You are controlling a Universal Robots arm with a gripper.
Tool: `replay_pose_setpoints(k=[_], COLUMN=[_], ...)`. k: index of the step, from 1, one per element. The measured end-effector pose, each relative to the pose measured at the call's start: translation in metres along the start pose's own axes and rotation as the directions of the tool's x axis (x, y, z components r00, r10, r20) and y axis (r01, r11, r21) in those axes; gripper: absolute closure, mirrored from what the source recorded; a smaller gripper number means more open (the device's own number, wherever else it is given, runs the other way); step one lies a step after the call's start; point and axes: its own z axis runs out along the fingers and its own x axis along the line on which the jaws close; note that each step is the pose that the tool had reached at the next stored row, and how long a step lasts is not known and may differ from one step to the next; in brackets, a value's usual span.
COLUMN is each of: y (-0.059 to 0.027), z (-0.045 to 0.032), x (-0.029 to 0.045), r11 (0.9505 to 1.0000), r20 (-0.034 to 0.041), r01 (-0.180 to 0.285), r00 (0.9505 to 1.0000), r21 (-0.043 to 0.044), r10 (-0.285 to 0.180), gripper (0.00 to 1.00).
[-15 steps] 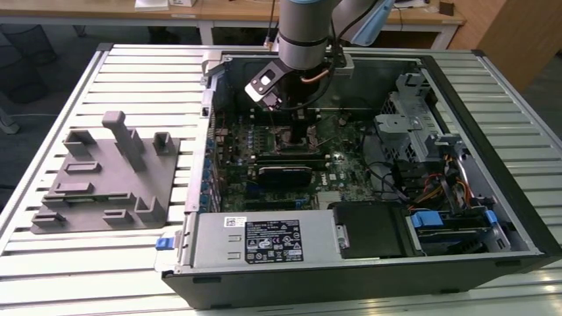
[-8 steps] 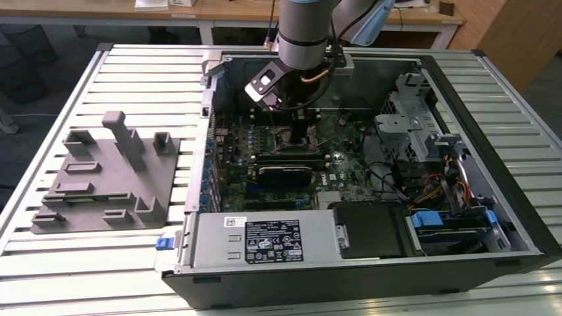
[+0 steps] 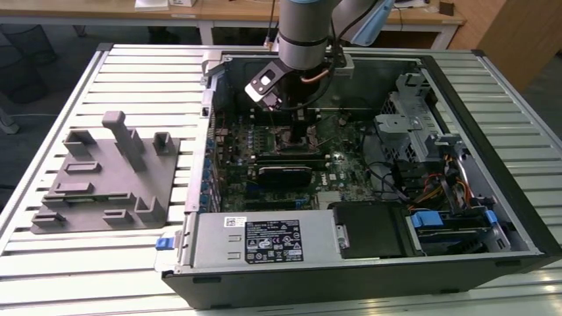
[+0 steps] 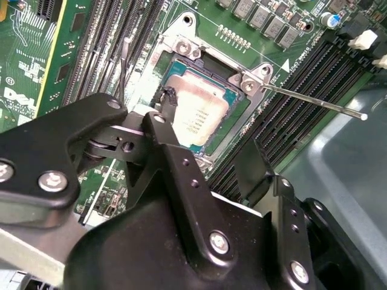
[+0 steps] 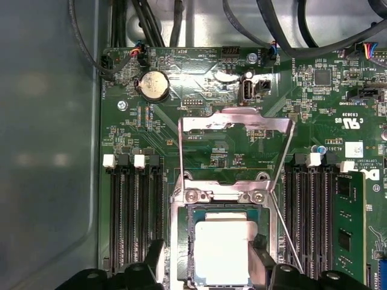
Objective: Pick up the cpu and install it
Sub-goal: 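Place the cpu into insertion slot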
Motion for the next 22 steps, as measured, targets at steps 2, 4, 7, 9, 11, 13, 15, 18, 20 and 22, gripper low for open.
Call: replay_pose_setpoints(k=[2,4,7,9,11,13,15,18,20,22], y=[0.0,0.0001,0.0001,0.0001,0.0001,0.0001,0.0001,0.0001,0.0001,0.0001], z=[-0.0001,0.0,0.0002,0.0002,0.0002,0.0002,0.0002,0.0002,0.0002,0.0002], x=[-0.0008,-0.0027,-0.0038,-0.004,-0.0041,-0.0041,-0.0043,-0.0047,-0.0054,-0.0061], r11=[1.0,1.0,1.0,1.0,1.0,1.0,1.0,1.0,1.0,1.0], r20=[0.0001,0.0001,0.0,0.0,0.0001,0.0001,0.0,0.0001,0.0002,0.0001], r01=[0.0,0.0,0.0,0.0,0.0,0.0,0.0,0.0,0.0,0.0], r00=[1.0,1.0,1.0,1.0,1.0,1.0,1.0,1.0,1.0,1.0], r21=[0.0,0.0,-0.0001,0.0,0.0,0.0,0.0,0.0,0.0,0.0], r10=[0.0,0.0,0.0,0.0,0.0,0.0,0.0,0.0,0.0,0.0], gripper=[0.35,0.35,0.55,0.55,0.55,0.55,0.55,0.55,0.55,0.54])
